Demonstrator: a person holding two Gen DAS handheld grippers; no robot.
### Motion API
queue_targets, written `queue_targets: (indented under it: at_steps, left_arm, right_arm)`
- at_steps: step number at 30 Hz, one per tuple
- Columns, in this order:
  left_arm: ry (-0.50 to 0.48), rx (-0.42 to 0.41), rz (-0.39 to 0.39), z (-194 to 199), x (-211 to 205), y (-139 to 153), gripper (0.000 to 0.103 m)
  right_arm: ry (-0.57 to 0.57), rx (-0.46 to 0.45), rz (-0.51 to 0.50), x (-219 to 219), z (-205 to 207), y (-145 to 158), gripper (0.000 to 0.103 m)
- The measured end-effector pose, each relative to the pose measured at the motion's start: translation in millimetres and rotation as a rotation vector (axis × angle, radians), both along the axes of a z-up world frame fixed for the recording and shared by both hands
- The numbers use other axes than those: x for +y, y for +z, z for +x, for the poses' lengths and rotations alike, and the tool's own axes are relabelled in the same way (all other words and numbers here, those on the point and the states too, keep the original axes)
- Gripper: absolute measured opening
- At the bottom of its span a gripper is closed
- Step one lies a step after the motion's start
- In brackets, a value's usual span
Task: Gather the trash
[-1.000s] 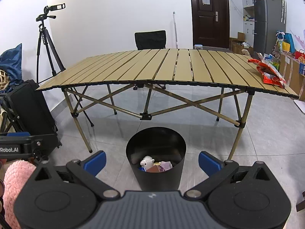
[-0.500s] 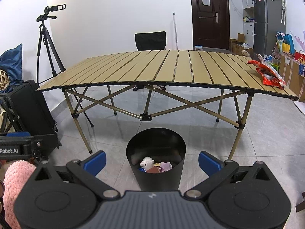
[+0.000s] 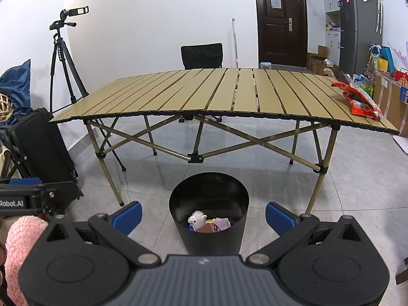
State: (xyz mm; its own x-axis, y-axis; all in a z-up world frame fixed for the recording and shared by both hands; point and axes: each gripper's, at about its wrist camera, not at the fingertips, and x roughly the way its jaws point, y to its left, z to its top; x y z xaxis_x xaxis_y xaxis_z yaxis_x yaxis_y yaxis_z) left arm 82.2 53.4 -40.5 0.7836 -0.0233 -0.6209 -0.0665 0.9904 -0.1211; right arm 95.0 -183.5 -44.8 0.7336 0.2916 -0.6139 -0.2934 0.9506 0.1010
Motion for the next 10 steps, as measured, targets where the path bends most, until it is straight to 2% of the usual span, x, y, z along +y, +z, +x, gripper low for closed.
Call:
queue_targets:
  at_steps: [10]
  left_arm:
    - [0.003,-0.005,0.006,-1.3,-1.1,0.0,0.103]
  right_arm:
    - [0.001,0.001,0.0,0.6,1.0,0.2,0.103]
